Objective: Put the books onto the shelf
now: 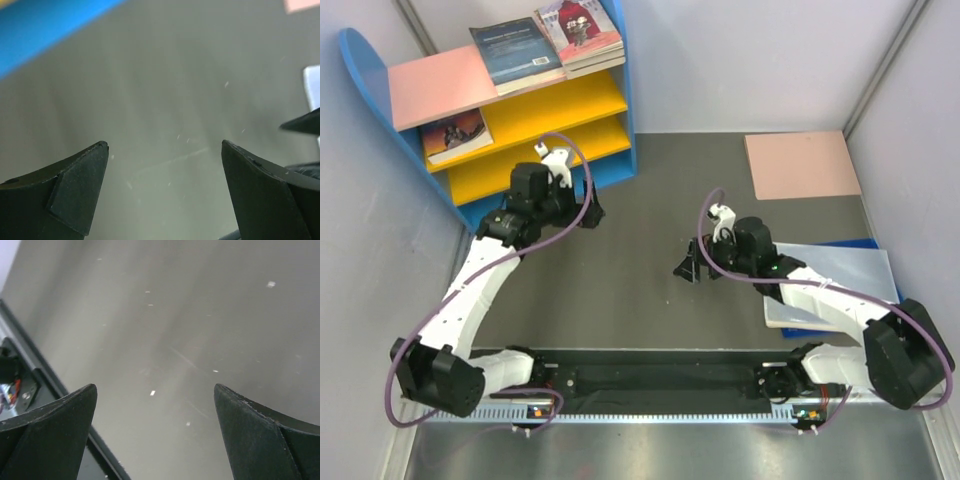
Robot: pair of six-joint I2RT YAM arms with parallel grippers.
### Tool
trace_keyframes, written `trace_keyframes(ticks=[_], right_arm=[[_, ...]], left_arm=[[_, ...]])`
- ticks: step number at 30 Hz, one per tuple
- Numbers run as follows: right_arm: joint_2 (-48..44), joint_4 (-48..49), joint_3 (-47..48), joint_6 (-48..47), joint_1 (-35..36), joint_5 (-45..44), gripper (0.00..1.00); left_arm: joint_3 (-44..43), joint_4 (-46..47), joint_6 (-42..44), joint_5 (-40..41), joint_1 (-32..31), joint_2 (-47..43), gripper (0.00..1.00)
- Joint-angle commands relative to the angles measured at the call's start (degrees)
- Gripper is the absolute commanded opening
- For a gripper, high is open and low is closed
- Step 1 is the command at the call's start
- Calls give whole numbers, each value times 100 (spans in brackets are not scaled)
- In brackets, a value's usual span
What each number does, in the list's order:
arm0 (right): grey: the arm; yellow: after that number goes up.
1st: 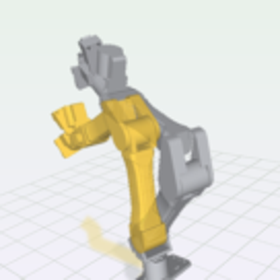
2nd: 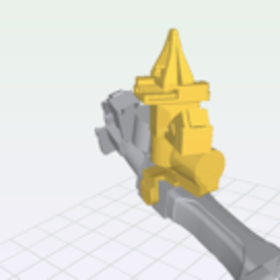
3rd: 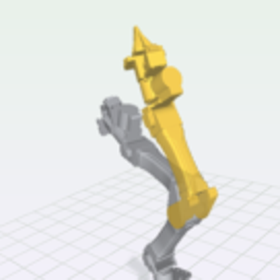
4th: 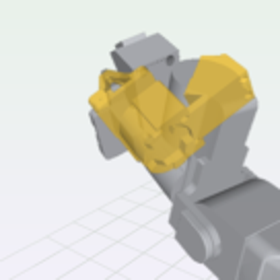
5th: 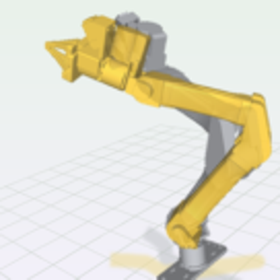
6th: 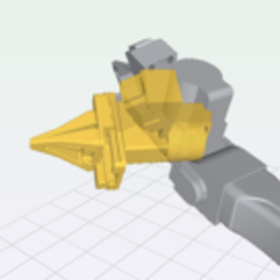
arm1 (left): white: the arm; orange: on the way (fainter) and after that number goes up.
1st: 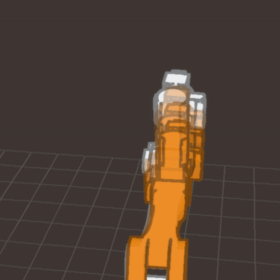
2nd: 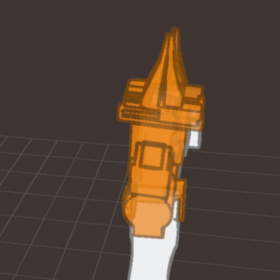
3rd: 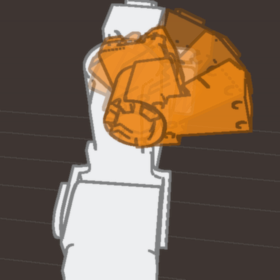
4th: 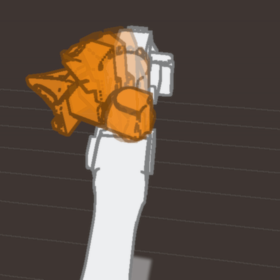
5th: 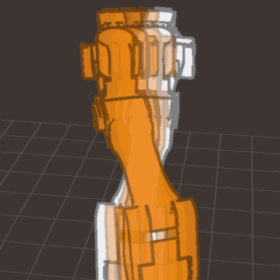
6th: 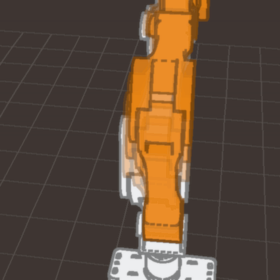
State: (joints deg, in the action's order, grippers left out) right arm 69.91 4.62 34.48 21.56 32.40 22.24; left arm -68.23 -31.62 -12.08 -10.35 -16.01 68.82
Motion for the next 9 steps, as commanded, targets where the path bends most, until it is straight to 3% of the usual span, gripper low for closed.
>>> trace_keyframes(ticks=[1, 9], right_arm=[[-74, -207, 85, -170, -260, -457, 100], [-30, -321, 269, -99, -1315, -211, 100]], left_arm=[[475, 78, -14, 461, 1, -150, 99], [864, 50, 215, 744, 1, 175, 99]])
